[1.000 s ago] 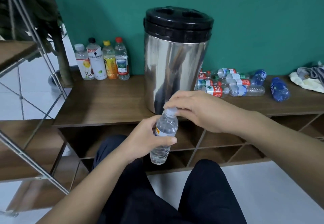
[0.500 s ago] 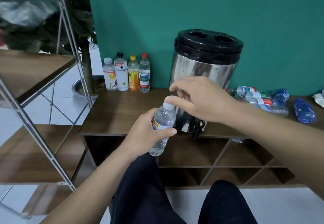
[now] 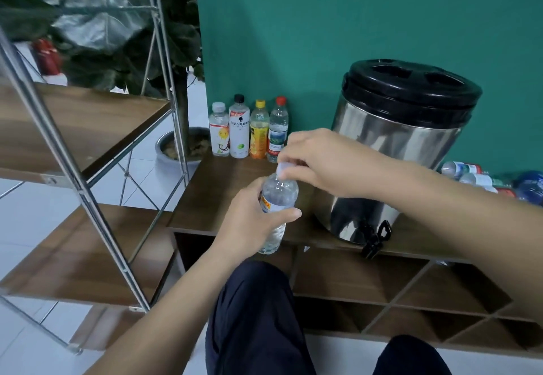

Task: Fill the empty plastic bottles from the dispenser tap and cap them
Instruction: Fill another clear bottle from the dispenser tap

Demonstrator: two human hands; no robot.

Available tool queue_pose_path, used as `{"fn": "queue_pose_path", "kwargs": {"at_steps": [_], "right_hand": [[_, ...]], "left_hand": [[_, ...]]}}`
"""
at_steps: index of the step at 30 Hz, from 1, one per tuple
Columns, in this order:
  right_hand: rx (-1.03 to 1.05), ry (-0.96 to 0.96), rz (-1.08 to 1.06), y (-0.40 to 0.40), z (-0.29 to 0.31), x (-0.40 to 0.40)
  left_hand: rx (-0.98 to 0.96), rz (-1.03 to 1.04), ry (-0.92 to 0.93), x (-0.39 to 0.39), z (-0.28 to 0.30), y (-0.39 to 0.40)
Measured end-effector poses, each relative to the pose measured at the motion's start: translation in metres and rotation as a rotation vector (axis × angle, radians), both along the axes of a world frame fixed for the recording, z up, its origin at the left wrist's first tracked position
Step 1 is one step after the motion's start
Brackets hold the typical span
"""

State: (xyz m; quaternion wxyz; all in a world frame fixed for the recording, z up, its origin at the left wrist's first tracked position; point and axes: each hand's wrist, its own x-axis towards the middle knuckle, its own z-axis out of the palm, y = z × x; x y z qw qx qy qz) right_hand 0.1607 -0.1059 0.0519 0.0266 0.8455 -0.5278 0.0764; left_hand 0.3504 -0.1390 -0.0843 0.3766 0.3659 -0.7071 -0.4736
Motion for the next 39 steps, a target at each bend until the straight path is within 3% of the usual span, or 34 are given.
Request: {"fn": "queue_pose_path", "kwargs": {"at_steps": [4,10,18,32,35,39], "right_hand": [[-0.106,-0.078,-0.023,-0.028,-0.009,0.006],[-0.005,-0.107,0.045,-0.068,-0.015,0.005],[-0.026,-0.389,-0.167,-0.127,-0.039,0.022],[-0.045,-0.571,-0.28,-0.135,-0.071,0.02],[-0.042,-0.602,-0.312,-0.12,-0.067,0.017],[-0.068,-0.636,-0.296,-0.081,-0.059,0.006]], "left_hand": [[0.009,0.046,0.023,-0.003,0.001,-0.02],[0.016,0.024,0.067,0.0,0.002,-0.063],[0.0,0.089,0.06,-0.003,-0.007,-0.121],[0.019,0.102,-0.052,0.004,-0.02,-0.137],[-0.054,0.142,-0.032,0.008,-0.017,-0.128],[-0.298,0.303,-0.038,0.018,0.005,-0.101]]}}
